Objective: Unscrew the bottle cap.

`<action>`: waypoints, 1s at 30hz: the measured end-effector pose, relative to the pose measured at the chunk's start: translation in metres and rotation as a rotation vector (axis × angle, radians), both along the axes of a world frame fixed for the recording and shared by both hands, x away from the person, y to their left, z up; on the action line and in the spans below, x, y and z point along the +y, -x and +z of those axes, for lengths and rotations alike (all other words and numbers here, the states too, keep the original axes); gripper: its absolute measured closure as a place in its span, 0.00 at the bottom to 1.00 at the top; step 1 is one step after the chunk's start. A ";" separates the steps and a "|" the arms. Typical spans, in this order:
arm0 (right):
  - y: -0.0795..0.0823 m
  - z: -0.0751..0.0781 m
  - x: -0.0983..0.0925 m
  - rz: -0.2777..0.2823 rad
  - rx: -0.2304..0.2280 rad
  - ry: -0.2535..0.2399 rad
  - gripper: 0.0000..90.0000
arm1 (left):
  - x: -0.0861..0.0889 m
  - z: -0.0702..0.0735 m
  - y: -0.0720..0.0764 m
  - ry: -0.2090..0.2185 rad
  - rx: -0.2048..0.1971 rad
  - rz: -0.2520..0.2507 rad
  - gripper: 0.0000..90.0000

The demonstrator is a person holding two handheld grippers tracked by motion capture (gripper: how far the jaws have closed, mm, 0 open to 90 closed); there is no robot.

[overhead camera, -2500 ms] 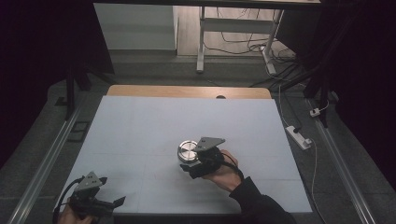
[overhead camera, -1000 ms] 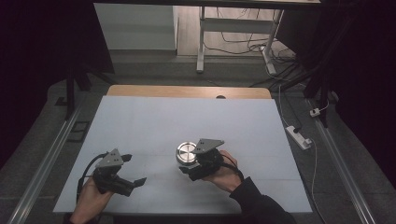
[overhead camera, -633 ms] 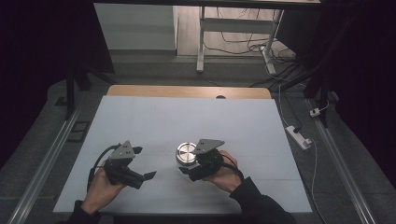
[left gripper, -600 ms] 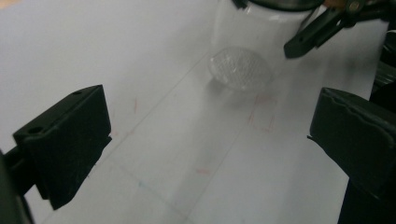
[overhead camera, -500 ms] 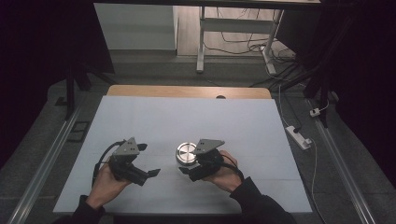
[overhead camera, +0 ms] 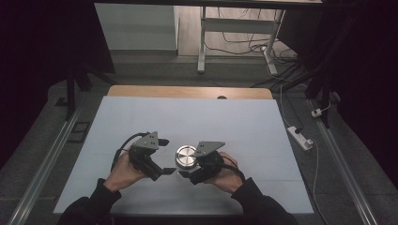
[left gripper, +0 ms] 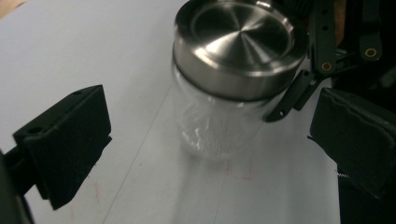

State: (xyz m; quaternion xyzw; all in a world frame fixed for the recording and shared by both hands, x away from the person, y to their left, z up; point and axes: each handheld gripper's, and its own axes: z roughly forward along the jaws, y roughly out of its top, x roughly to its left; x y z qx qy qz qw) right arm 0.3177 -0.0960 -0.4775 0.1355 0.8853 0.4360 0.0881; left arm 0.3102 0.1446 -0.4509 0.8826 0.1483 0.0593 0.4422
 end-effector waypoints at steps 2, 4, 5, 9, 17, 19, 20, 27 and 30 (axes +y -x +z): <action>0.002 0.000 0.001 0.020 0.013 -0.006 0.17 | -0.002 0.000 -0.001 -0.002 -0.001 -0.025 0.00; 0.002 0.000 0.002 0.045 0.014 -0.004 0.17 | -0.005 0.001 -0.004 0.000 -0.006 -0.070 0.00; 0.003 0.000 0.002 0.055 0.016 -0.003 0.17 | -0.006 0.001 -0.005 0.008 0.000 -0.092 0.00; 0.005 -0.001 0.004 0.094 0.017 -0.001 0.17 | -0.013 0.002 -0.009 0.025 0.004 -0.204 0.03; 0.010 0.000 0.007 0.142 0.017 0.010 0.17 | -0.024 0.002 -0.011 0.016 -0.016 -0.280 0.16; 0.009 0.000 0.007 0.132 0.017 0.010 0.17 | -0.026 0.002 -0.010 0.019 -0.024 -0.259 0.20; 0.009 0.000 0.006 0.126 0.016 0.010 0.17 | -0.027 0.002 -0.010 0.018 -0.019 -0.245 0.20; 0.004 0.000 0.005 0.022 0.008 0.021 0.17 | -0.035 0.003 -0.008 0.003 -0.012 -0.079 0.20; 0.002 0.000 0.004 -0.018 -0.002 0.026 0.17 | -0.039 0.004 -0.007 -0.008 -0.009 -0.030 0.20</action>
